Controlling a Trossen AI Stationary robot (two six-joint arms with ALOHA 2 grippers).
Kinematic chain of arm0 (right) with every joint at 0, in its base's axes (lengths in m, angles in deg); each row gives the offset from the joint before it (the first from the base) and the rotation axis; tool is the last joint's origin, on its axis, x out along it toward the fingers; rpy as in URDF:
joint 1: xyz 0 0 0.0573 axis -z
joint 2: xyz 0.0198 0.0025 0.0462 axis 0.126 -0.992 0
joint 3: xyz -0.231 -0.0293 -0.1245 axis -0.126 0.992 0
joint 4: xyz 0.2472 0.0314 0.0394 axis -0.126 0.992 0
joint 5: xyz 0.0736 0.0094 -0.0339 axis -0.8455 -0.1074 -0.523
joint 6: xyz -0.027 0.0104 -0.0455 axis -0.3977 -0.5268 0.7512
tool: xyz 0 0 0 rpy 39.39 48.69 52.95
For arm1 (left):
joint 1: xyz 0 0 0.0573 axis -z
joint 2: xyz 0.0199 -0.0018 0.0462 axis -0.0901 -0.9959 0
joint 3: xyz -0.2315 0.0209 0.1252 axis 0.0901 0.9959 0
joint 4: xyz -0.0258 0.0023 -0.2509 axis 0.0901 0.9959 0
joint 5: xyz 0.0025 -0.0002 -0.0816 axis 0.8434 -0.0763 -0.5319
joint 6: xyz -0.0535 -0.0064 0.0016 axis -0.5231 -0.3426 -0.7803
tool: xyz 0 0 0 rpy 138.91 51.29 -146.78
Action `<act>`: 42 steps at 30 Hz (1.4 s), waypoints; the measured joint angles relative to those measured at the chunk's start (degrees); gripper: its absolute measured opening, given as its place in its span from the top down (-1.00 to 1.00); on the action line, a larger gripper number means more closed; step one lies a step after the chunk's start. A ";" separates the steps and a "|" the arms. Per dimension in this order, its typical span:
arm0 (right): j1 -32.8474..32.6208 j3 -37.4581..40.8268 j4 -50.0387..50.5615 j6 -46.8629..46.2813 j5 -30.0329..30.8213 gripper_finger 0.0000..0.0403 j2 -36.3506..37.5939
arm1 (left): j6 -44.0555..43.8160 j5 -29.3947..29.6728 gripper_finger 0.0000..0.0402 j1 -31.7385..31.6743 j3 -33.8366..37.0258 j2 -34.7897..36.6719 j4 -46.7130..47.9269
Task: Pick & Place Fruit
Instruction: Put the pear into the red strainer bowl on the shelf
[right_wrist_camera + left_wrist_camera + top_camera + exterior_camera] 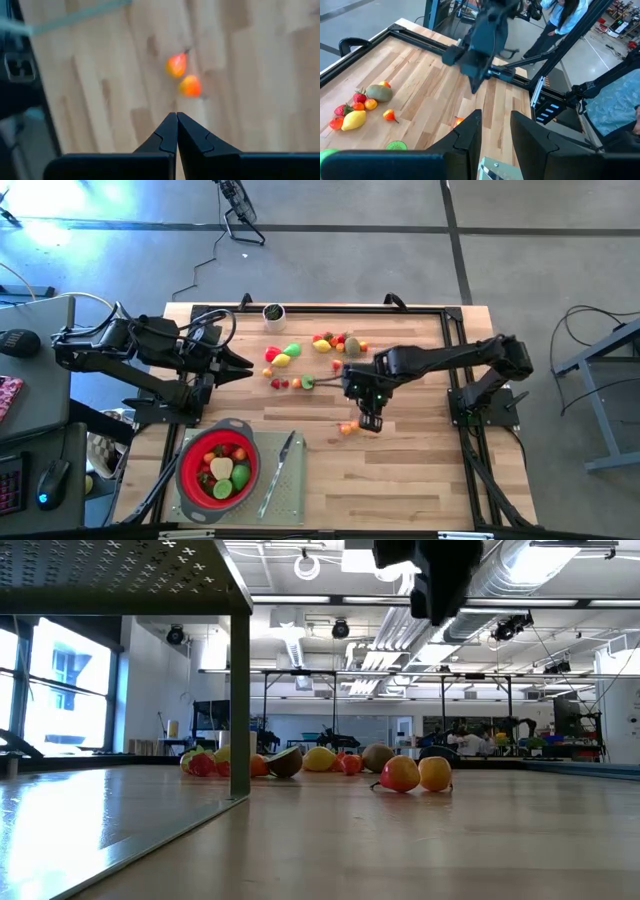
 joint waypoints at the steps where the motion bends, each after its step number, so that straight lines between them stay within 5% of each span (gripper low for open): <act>1: -0.06 1.10 -0.18 0.10 -1.27 0.99 0.00 | 0.00 -0.01 0.50 0.02 0.00 0.00 0.00; 10: -2.01 15.72 -17.49 0.45 -0.35 0.99 0.07 | 0.00 0.00 0.50 0.01 0.00 -0.04 0.02; 20: -2.44 19.78 -19.98 3.23 4.75 0.93 0.07 | 0.00 0.00 0.50 0.01 0.00 -0.04 0.04; 34: -4.68 20.42 -20.72 7.58 8.28 -0.16 0.07 | 0.00 0.00 0.50 0.02 0.00 -0.06 0.07; 42: -5.22 20.40 -24.48 10.83 11.19 -0.29 0.07 | 0.00 0.00 0.50 0.01 0.00 -0.04 0.21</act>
